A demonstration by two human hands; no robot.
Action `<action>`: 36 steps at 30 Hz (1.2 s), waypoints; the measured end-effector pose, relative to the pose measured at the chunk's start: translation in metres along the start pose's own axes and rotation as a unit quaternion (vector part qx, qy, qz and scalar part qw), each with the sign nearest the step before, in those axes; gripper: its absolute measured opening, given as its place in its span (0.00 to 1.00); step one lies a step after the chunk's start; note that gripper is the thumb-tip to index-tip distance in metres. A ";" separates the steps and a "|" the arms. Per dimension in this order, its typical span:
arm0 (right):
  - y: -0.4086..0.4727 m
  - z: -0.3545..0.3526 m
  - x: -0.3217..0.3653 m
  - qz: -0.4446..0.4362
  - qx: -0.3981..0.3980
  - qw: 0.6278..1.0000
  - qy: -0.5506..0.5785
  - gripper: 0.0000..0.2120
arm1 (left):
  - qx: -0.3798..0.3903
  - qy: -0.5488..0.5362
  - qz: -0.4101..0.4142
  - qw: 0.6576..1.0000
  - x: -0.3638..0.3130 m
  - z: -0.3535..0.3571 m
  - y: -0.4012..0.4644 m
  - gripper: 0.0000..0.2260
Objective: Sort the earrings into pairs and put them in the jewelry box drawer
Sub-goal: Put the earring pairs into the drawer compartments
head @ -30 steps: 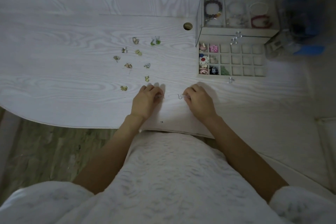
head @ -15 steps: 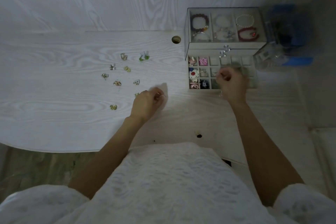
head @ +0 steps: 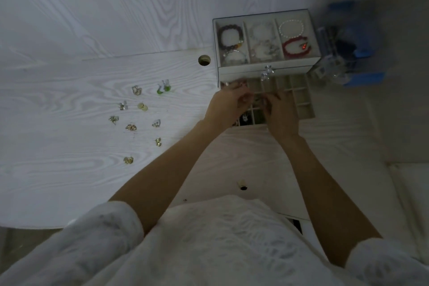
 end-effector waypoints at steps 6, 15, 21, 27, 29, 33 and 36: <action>-0.002 -0.004 -0.007 -0.006 0.000 0.997 0.073 0.16 | 0.069 0.119 0.096 0.986 -0.025 0.045 0.019 0.08; -0.005 -0.001 -0.001 -0.042 0.041 0.998 0.019 0.13 | 0.050 0.147 0.138 0.978 -0.018 0.036 0.005 0.08; -0.014 -0.013 0.023 -0.073 0.025 0.997 -0.031 0.12 | -0.025 0.100 0.189 0.977 -0.018 -0.014 -0.043 0.07; -0.010 -0.011 0.101 -0.178 0.014 0.983 0.045 0.11 | -0.116 0.101 -0.057 0.986 0.078 -0.091 -0.089 0.07; 0.001 0.002 0.131 -0.209 0.036 0.974 0.079 0.11 | -0.124 0.095 -0.152 0.976 0.119 -0.108 -0.094 0.08; 0.036 0.042 0.176 -0.236 0.113 0.961 0.090 0.14 | -0.137 0.072 -0.238 0.959 0.168 -0.130 -0.077 0.11; 0.066 0.078 0.192 -0.207 0.163 0.959 0.101 0.19 | -0.121 0.099 -0.243 0.957 0.187 -0.129 -0.048 0.14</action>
Point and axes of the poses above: each hand's wrist, its own y-axis towards the middle knuckle, its own z-axis out of the palm, x = y × z, the point moved 10 cm from there along y, towards the middle knuckle, and after that the axes turned 12 degrees about -z, right-handed, at the moved point
